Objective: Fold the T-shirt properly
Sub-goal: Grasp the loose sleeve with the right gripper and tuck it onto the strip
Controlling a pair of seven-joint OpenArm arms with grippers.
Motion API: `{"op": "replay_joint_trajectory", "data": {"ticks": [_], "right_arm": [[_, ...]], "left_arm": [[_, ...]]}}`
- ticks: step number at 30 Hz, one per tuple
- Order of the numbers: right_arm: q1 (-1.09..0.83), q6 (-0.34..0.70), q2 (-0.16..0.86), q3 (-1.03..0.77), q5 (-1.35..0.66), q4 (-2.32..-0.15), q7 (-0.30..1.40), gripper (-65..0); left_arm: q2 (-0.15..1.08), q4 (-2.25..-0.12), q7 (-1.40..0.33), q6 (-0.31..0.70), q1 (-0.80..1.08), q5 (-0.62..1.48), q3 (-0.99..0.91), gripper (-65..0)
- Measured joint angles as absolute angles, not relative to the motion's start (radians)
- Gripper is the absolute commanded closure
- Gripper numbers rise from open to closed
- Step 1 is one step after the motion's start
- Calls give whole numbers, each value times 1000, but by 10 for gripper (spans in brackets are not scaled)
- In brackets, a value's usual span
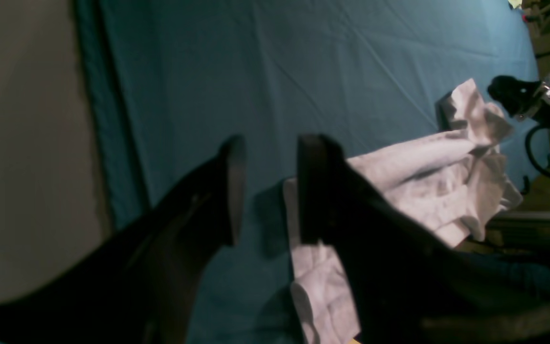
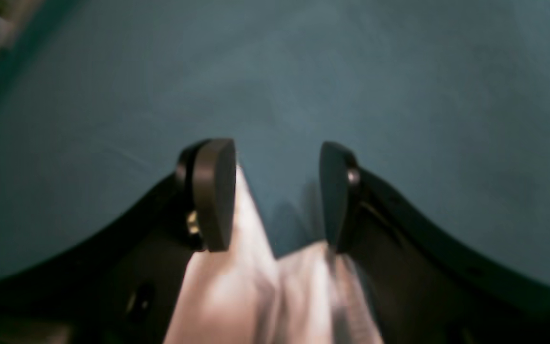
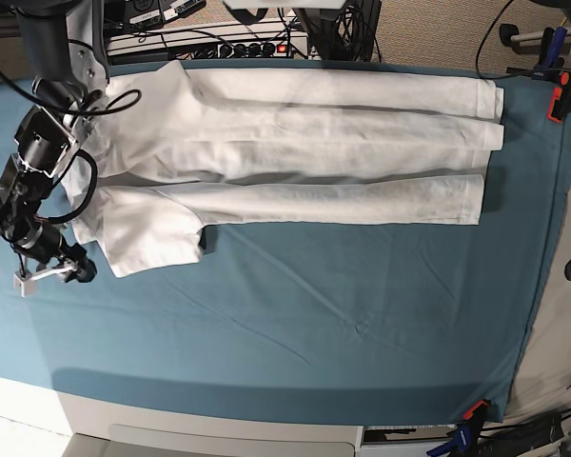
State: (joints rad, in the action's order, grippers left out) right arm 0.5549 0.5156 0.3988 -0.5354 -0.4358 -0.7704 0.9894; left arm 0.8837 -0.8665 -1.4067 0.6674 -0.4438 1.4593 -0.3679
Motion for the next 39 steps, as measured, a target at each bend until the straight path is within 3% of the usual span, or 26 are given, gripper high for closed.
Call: {"op": "replay_joint_trajectory", "data": {"ticks": [8, 16, 18, 21, 22, 30, 39], "right_arm": [[554, 490, 393, -282, -432, -771, 976, -288], [557, 490, 376, -262, -443, -772, 970, -274], [557, 490, 376, -262, -442, -772, 972, -194], [556, 490, 376, -262, -442, -772, 986, -8], [556, 490, 376, -262, -444, -772, 987, 0], [533, 608, 373, -260, -627, -878, 1214, 0], [364, 631, 373, -258, -783, -1345, 1367, 0]], "left_arm": [[881, -867, -1407, 667, -444, 1460, -368, -172], [881, -867, -1407, 669, -444, 1459, -368, -172], [881, -867, -1407, 671, -444, 1459, -368, -172], [881, -867, -1407, 671, -444, 1459, -368, -172], [881, -867, -1407, 671, -444, 1459, -368, -172], [881, -867, -1407, 671, -444, 1460, -368, -172], [882, -867, -1407, 671, -444, 1460, -368, -172]]}}
